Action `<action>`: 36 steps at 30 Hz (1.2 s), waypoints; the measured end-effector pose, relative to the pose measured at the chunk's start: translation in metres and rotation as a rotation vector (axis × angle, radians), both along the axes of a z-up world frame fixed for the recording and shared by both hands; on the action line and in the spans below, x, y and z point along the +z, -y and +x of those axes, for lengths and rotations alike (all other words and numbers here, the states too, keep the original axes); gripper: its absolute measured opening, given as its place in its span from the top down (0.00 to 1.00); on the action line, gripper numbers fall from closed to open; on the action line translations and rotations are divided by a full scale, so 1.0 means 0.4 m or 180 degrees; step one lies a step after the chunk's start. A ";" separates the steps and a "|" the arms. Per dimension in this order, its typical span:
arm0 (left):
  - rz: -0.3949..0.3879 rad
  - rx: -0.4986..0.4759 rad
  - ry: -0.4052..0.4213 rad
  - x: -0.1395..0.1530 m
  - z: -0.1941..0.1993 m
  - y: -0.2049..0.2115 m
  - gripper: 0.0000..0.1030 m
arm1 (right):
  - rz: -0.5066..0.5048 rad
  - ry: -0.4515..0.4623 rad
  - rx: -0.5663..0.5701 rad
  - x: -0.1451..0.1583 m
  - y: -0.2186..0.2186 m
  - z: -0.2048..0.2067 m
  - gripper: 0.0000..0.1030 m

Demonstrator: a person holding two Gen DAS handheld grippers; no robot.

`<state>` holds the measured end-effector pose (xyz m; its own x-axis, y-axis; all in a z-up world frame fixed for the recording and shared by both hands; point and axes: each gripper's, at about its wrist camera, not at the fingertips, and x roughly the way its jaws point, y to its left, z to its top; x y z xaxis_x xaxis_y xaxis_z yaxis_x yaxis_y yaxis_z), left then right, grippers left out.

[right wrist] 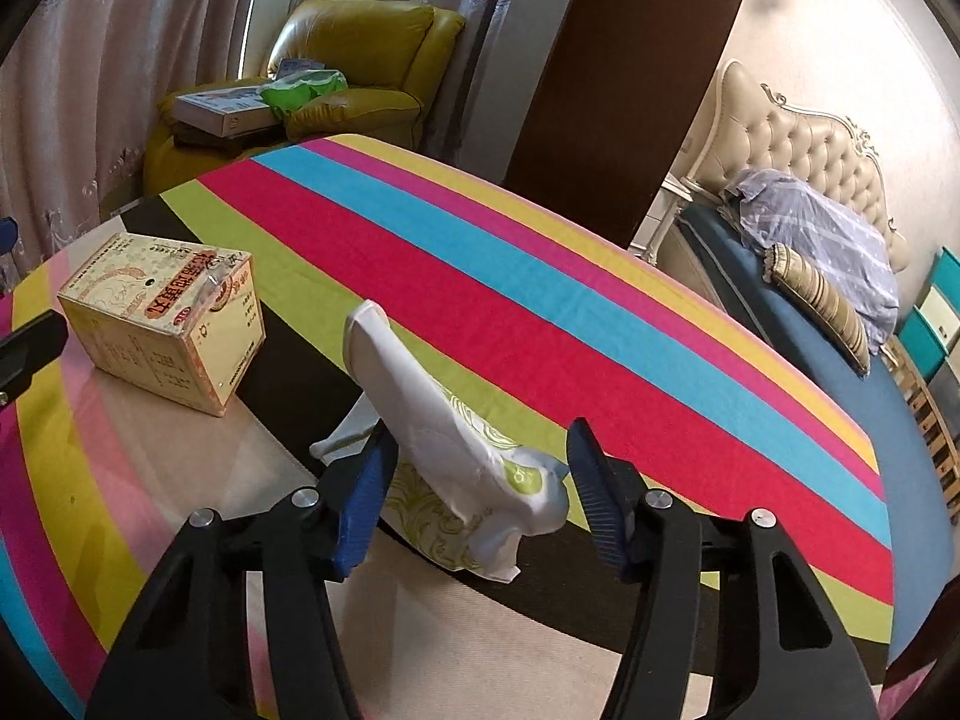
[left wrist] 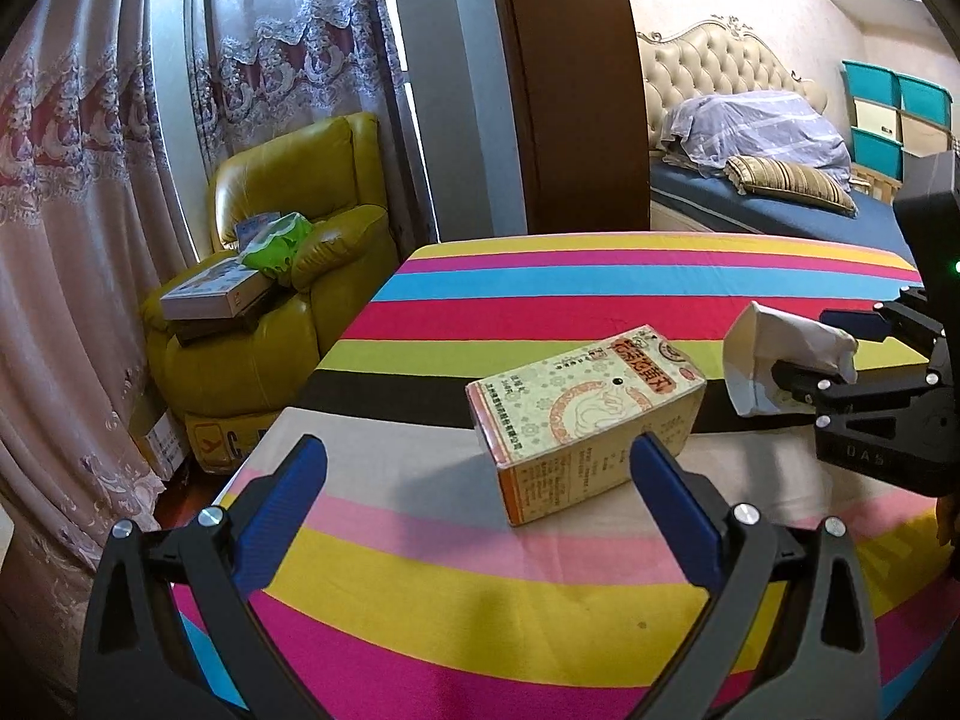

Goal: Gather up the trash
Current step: 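Grasp the printed medicine box with the left gripper while the right gripper grasps the white paper bag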

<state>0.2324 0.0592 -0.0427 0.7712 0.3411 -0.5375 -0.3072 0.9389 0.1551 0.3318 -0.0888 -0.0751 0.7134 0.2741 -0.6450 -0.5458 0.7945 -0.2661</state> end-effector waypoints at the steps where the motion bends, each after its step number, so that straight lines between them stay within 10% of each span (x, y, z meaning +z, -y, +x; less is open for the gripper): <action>1: 0.0006 -0.0005 -0.0004 -0.001 0.001 0.002 0.05 | -0.0004 -0.0003 0.0020 0.000 -0.002 -0.001 0.52; 19: 0.0004 -0.0037 -0.0003 -0.005 0.000 0.002 0.05 | 0.0033 0.0053 0.0111 0.004 -0.005 -0.018 0.61; 36: 0.0087 -0.0706 -0.0398 -0.034 0.139 0.004 0.05 | 0.0105 0.0069 0.0092 0.012 -0.009 -0.019 0.61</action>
